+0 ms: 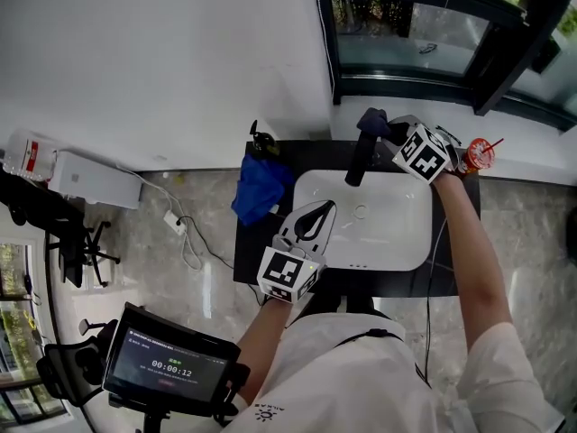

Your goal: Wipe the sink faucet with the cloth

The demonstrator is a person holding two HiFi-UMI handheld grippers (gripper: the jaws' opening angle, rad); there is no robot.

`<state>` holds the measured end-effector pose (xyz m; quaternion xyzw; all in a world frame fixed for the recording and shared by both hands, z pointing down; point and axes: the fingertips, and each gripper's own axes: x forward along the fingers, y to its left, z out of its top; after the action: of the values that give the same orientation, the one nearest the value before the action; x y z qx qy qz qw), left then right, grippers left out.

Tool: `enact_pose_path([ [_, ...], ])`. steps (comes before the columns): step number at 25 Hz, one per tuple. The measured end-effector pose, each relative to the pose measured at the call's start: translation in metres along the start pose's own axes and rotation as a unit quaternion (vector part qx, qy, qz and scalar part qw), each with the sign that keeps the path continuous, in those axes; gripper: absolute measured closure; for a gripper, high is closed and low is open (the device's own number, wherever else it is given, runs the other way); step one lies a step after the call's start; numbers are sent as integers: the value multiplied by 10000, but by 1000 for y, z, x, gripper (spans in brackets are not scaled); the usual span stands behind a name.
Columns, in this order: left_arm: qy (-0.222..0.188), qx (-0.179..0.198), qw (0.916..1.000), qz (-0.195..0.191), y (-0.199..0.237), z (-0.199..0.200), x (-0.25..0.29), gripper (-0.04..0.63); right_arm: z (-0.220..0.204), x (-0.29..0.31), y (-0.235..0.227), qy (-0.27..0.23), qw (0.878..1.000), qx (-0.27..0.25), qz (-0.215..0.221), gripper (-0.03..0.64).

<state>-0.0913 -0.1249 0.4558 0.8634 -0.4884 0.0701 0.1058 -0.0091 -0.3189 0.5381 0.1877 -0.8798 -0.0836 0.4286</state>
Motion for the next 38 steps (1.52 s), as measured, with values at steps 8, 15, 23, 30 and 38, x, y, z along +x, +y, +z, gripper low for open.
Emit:
enact_pose_path([
  [8,-38,38,9999,-117,-3,1,3,595,1,-13,55,-79,9955,-374,865,515],
  [15,-36,92,9995,-297,-12,3,7,595,5,-30,107,-496,9848,-264,1644,515],
  [23,-21,119,9992,-382,-15,4,6,595,19,-79,69,-1536,9727,1003,1424,515],
  [30,58,61,9993,-356,-13,-3,4,595,-57,-46,51,-416,9869,1246,942,515],
  [38,170,32,9997,-188,-8,-5,-1,595,-108,19,57,981,9884,923,699,515],
])
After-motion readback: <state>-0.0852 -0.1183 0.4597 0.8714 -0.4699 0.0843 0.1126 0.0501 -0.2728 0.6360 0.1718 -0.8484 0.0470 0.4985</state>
